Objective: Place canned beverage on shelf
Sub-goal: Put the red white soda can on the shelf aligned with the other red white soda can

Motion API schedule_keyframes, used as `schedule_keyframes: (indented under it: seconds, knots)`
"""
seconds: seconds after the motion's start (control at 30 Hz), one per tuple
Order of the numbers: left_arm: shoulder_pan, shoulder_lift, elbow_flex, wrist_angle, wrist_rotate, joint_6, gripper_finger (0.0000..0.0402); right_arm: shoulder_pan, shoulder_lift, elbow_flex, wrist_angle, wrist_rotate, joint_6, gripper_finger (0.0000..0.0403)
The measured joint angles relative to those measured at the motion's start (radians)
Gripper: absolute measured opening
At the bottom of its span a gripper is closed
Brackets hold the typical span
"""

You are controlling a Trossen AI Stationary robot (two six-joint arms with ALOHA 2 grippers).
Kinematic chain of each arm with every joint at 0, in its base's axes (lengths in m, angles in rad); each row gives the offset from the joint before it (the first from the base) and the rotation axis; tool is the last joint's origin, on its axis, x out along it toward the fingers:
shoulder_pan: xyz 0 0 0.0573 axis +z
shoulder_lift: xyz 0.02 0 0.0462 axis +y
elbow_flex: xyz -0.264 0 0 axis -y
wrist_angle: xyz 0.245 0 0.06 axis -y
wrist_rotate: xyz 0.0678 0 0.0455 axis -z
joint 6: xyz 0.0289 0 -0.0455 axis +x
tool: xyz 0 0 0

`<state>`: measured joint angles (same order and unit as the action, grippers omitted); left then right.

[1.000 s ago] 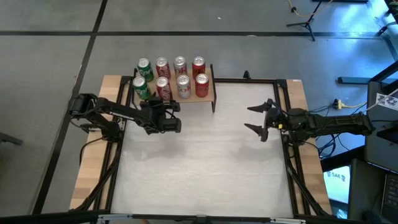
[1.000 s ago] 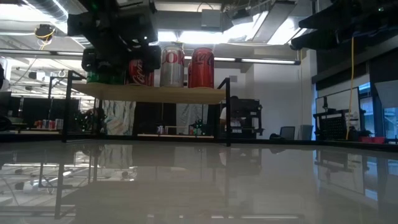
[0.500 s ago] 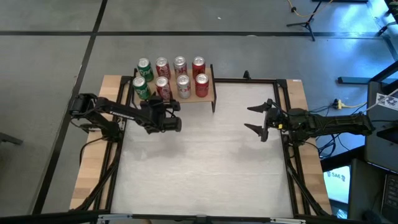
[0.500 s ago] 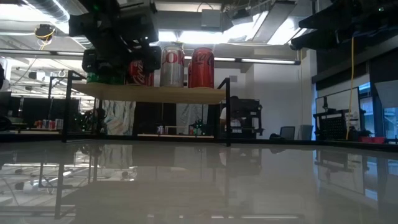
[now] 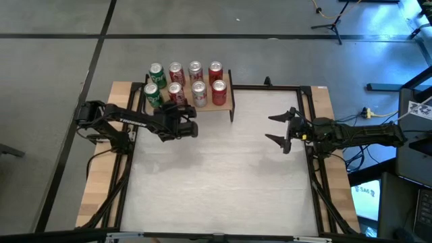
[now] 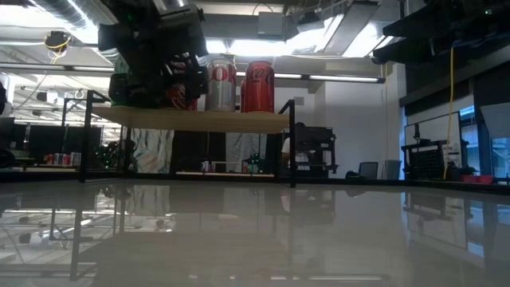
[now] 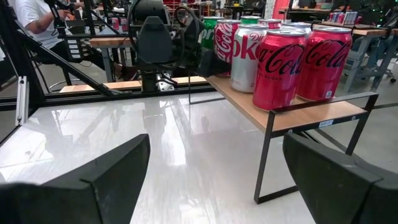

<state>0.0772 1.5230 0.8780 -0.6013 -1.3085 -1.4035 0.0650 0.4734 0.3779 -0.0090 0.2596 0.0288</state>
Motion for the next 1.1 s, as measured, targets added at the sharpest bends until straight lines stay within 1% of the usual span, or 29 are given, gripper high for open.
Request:
schedule_keyframes:
  seconds: [0.2,0.37,0.5,0.67,0.93,1.1]
  knots:
    - [-0.044,-0.014,0.005,-0.016,0.018,0.001,0.0364,0.000,0.000,0.000,0.000,0.000,0.000,0.0363]
    - [-0.074,-0.070,0.036,-0.063,0.035,0.013,0.0364,0.000,0.000,0.000,0.000,0.000,0.000,0.0363]
    - [-0.085,-0.117,0.070,-0.072,0.078,0.116,0.0364,0.000,0.000,0.000,0.000,0.000,-0.001,0.0363]
    - [-0.087,-0.172,0.130,-0.072,0.098,0.223,0.0364,0.000,0.000,0.000,0.000,0.000,0.000,0.0363]
    - [-0.085,-0.245,0.263,-0.069,0.092,0.418,0.0364,0.000,0.000,0.000,0.000,0.000,0.000,0.0363]
    - [-0.042,-0.249,0.362,-0.067,0.089,0.543,0.0364,0.000,0.000,0.000,0.000,0.000,-0.001,0.0363]
